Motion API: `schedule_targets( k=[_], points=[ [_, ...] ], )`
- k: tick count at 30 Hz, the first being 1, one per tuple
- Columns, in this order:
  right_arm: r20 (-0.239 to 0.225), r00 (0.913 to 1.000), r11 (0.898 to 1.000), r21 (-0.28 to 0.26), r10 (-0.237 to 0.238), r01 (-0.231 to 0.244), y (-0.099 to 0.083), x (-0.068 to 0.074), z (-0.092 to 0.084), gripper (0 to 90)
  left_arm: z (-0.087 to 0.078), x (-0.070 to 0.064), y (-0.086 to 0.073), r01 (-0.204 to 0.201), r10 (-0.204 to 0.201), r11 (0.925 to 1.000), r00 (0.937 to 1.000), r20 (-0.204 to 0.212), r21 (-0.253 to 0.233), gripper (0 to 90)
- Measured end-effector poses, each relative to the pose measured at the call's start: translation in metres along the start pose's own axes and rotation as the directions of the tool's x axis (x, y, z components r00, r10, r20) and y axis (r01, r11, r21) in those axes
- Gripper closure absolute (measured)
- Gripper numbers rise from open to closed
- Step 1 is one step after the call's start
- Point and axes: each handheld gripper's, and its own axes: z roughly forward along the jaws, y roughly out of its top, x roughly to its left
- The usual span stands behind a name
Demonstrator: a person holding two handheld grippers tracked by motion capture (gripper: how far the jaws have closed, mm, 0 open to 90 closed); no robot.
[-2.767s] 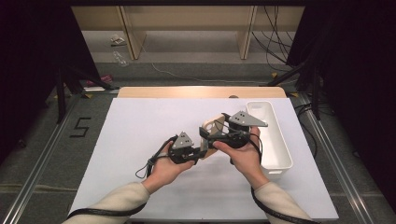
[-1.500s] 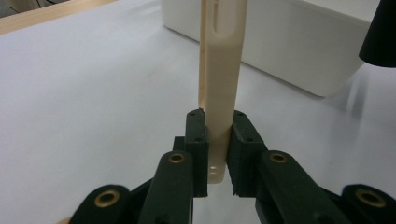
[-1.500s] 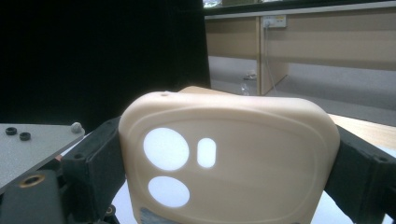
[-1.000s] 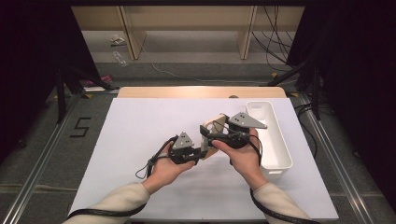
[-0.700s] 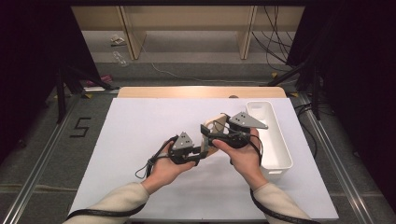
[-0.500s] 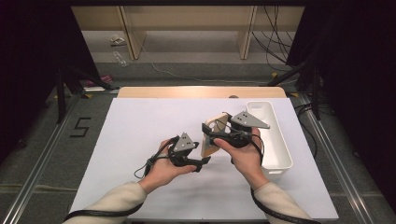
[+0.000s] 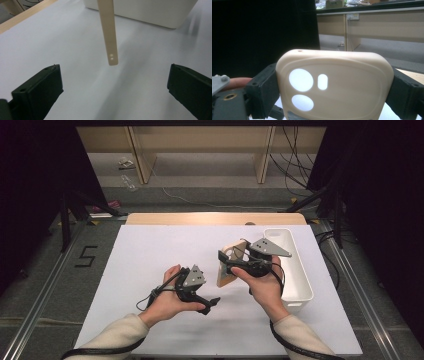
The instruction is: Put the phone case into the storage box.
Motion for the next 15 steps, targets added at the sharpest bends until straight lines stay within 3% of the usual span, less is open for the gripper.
schedule_targets(
  k=[8,15],
  points=[
    [0.014,0.9999,1.000,-0.011,-0.004,0.004,0.004,-0.003,-0.003,12.1,-0.018,0.006,-0.012,0.013,-0.012,0.9999,0.9996,-0.025,0.003,0.0],
    [0.026,0.9997,1.000,-0.018,-0.003,0.004,0.008,-0.007,-0.006,12.1,-0.028,0.009,-0.018,0.025,-0.025,0.9997,0.9994,-0.024,0.001,0.0]
  ],
)
